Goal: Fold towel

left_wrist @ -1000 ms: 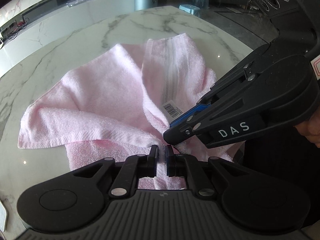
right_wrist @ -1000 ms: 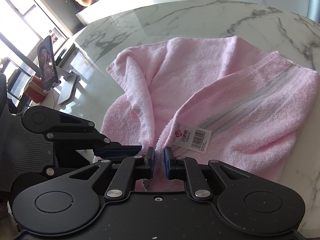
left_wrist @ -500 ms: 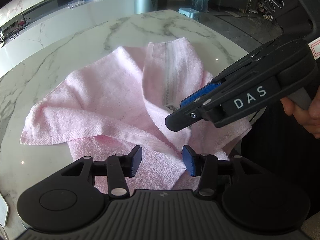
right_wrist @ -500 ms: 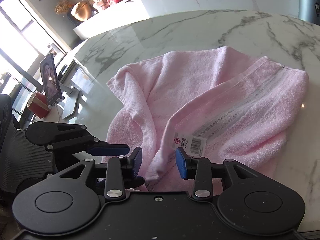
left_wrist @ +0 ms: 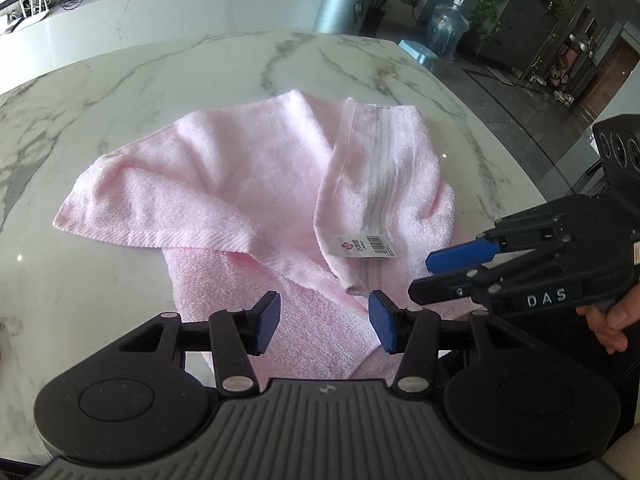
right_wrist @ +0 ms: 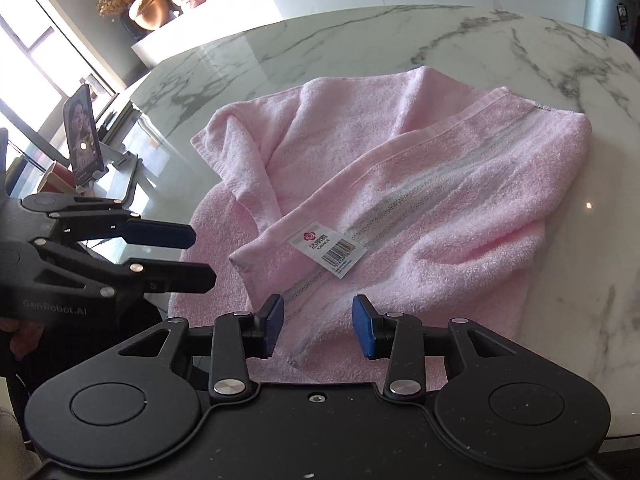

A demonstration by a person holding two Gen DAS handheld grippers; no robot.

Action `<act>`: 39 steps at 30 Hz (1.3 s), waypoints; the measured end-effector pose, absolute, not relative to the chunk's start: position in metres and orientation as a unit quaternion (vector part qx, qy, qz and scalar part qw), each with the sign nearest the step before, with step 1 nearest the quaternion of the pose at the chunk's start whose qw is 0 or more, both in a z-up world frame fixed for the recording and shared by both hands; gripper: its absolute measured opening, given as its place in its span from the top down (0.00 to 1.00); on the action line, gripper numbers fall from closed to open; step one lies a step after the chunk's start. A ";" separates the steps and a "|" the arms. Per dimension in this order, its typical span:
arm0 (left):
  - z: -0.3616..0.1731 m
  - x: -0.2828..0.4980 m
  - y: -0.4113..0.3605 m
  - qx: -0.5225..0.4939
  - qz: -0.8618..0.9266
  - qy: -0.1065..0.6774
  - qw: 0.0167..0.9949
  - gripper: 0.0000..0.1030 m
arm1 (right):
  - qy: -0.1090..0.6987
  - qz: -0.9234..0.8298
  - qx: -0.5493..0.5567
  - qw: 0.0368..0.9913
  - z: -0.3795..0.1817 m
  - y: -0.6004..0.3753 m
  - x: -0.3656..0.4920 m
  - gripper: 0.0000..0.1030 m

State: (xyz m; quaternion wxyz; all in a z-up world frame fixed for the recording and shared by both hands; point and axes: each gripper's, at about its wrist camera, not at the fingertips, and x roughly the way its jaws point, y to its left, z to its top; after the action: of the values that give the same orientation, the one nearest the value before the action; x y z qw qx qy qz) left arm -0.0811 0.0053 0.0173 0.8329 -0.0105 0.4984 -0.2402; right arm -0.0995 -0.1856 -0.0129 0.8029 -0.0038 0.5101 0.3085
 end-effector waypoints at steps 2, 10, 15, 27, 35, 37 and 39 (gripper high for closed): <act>0.016 -0.079 0.005 -0.017 -0.238 0.502 0.831 0.54 | 0.490 0.326 -0.018 0.809 -0.009 -0.181 -0.111 0.64; 0.017 -0.081 0.013 -0.034 -0.209 0.500 0.840 0.54 | 0.474 0.339 -0.055 0.811 -0.014 -0.160 -0.126 0.64; 0.019 -0.079 0.027 -0.048 -0.178 0.501 0.846 0.54 | 0.464 0.341 -0.055 0.816 -0.015 -0.146 -0.116 0.68; 0.000 -0.072 0.020 -0.100 -0.194 0.532 0.818 0.54 | 0.467 0.344 -0.053 0.813 -0.011 -0.158 -0.125 0.94; -0.001 -0.069 0.005 -0.073 -0.192 0.537 0.818 0.55 | 0.482 0.349 -0.050 0.803 -0.024 -0.165 -0.132 0.93; 0.000 -0.070 0.005 -0.068 -0.188 0.537 0.820 0.55 | 0.475 0.356 -0.057 0.803 -0.021 -0.162 -0.134 0.87; 0.001 -0.071 0.006 -0.068 -0.187 0.537 0.820 0.55 | 0.467 0.357 -0.084 0.804 -0.019 -0.157 -0.138 0.77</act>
State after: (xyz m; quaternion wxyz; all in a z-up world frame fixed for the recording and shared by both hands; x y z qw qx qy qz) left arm -0.0705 0.0058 0.0010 0.8200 -0.0683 0.5367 -0.1866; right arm -0.1383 -0.1566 -0.0189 0.8041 -0.0845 0.4674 0.3574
